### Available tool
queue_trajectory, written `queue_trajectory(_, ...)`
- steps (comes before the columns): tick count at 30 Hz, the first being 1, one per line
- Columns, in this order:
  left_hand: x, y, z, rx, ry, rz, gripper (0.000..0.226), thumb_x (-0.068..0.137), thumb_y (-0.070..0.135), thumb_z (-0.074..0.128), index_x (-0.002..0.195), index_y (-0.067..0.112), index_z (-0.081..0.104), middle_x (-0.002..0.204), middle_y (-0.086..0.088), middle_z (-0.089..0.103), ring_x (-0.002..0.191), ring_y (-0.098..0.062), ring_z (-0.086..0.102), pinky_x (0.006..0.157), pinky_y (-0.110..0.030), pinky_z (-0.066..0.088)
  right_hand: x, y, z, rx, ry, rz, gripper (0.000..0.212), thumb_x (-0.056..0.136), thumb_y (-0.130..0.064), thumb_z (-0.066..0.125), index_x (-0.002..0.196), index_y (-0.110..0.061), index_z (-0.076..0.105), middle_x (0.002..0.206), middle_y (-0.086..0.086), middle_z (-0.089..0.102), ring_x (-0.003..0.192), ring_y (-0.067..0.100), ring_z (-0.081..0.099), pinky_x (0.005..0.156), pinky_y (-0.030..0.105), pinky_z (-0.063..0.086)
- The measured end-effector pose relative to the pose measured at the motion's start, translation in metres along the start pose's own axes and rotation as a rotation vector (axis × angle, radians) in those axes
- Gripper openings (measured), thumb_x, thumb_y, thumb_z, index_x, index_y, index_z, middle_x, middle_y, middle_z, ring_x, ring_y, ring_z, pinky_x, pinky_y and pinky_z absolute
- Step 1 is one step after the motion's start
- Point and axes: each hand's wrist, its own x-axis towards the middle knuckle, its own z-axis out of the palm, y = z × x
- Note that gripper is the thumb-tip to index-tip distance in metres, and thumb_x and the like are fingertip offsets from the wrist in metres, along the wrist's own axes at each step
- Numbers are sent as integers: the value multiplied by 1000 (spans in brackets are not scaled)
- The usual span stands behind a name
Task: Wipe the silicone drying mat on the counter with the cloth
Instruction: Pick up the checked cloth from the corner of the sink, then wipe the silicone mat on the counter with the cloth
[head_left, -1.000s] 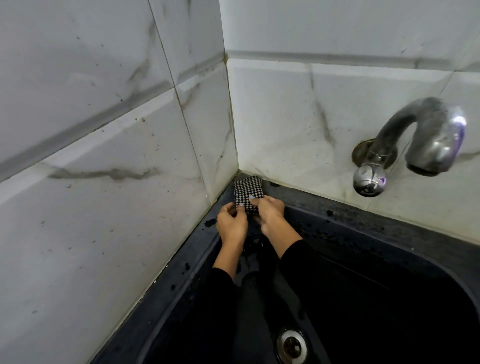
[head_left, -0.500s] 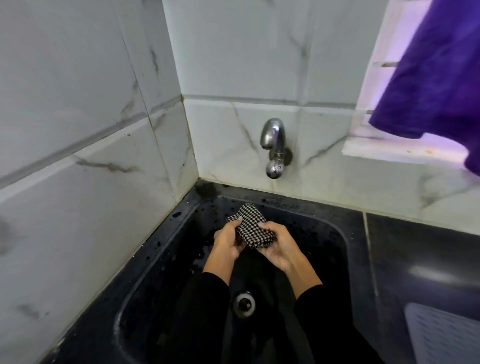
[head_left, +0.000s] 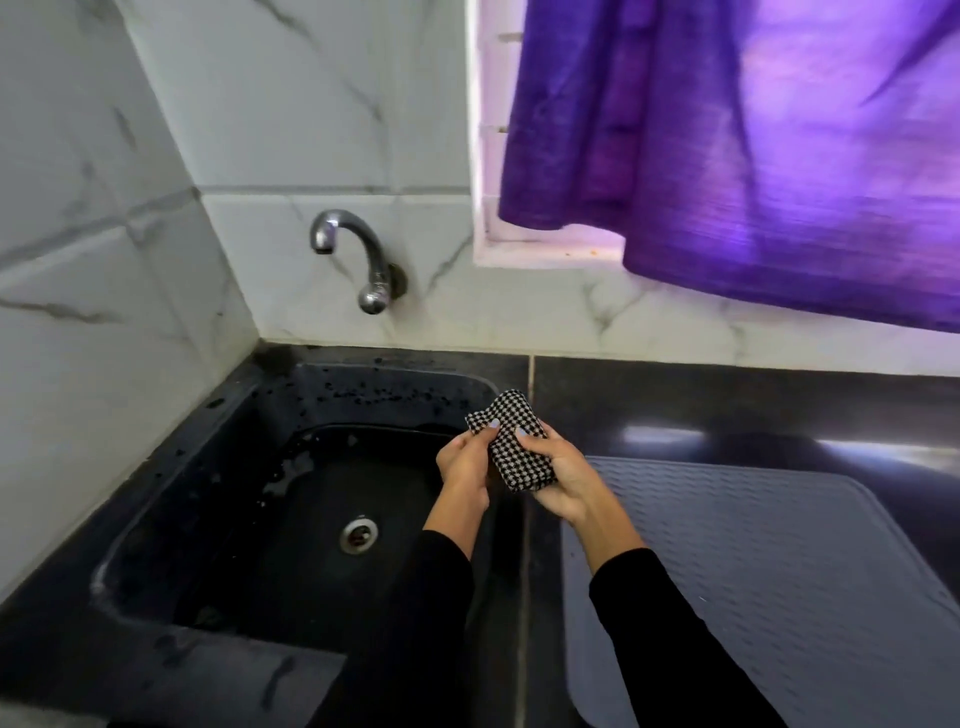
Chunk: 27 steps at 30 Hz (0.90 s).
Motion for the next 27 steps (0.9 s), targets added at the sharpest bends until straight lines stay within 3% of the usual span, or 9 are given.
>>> queue_trajectory(4, -25, -52, 32, 95, -91, 10, 6, 78, 11, 72, 77, 8, 67, 88, -14, 70, 88, -30, 67, 83, -42, 55, -47, -18, -55, 10, 58, -17, 25, 94, -2, 42, 114, -9, 55, 94, 10, 67, 81, 20, 65, 61, 28, 56)
queue_trajectory(6, -35, -76, 40, 286, -101, 86, 11, 78, 22, 73, 79, 11, 71, 86, -10, 71, 91, -28, 67, 86, -41, 54, -66, -23, -82, 51, 114, -12, 24, 95, -2, 38, 111, -8, 55, 85, 9, 72, 74, 20, 69, 59, 27, 57)
queue_trajectory(10, -50, -113, 31, 921, 25, 495, 24, 89, 29, 56, 93, 10, 70, 91, -14, 70, 94, -32, 62, 80, -35, 46, -102, -40, -129, 91, 200, -44, 23, 95, -3, 35, 109, -5, 54, 81, 9, 73, 72, 21, 70, 60, 26, 58)
queue_trajectory(13, -45, -131, 15, 1191, -56, 695, 35, 92, 19, 42, 118, 2, 59, 125, -21, 57, 121, -39, 46, 102, -41, 34, -113, -54, -151, -30, 331, -136, 29, 94, -1, 37, 119, -7, 51, 97, 11, 66, 81, 21, 63, 63, 26, 57)
queue_trajectory(15, -44, -136, 11, 1373, -136, 700, 42, 95, 15, 35, 134, 3, 44, 145, -19, 37, 138, -34, 26, 113, -40, 18, -109, -55, -158, -263, 459, -230, 39, 91, 3, 43, 127, -8, 51, 113, 13, 64, 91, 23, 62, 82, 33, 53)
queue_trajectory(18, -39, -134, 8, 1576, -189, 728, 63, 88, 32, 9, 142, 10, 34, 152, -11, 27, 143, -25, 18, 116, -37, 6, -108, -43, -148, -932, 610, -362, 49, 88, -5, 52, 136, -13, 45, 130, 13, 57, 115, 27, 56, 100, 33, 40)
queue_trajectory(20, -34, -132, 6, 1602, -196, 753, 85, 72, 41, -3, 142, 11, 35, 151, -9, 30, 142, -22, 22, 116, -36, 7, -106, -20, -136, -1248, 536, -366, 54, 90, -9, 49, 142, -9, 34, 137, 18, 48, 124, 30, 48, 104, 30, 34)
queue_trajectory(23, -33, -134, 2, 1580, -198, 799, 88, 69, 42, -1, 141, 8, 36, 150, -10, 32, 141, -22, 25, 116, -36, 9, -105, 29, -116, -1652, 379, -321, 57, 91, -12, 40, 144, 0, 23, 151, 19, 26, 139, 27, 28, 115, 30, 15)
queue_trajectory(27, -31, -135, 1, 1595, -152, 783, 86, 71, 42, -4, 145, 7, 25, 153, -8, 23, 144, -19, 15, 116, -35, 3, -94, 62, -108, -1929, 365, -225, 59, 76, -26, 29, 120, 3, 58, 125, 21, 59, 115, 31, 58, 104, 45, 38)
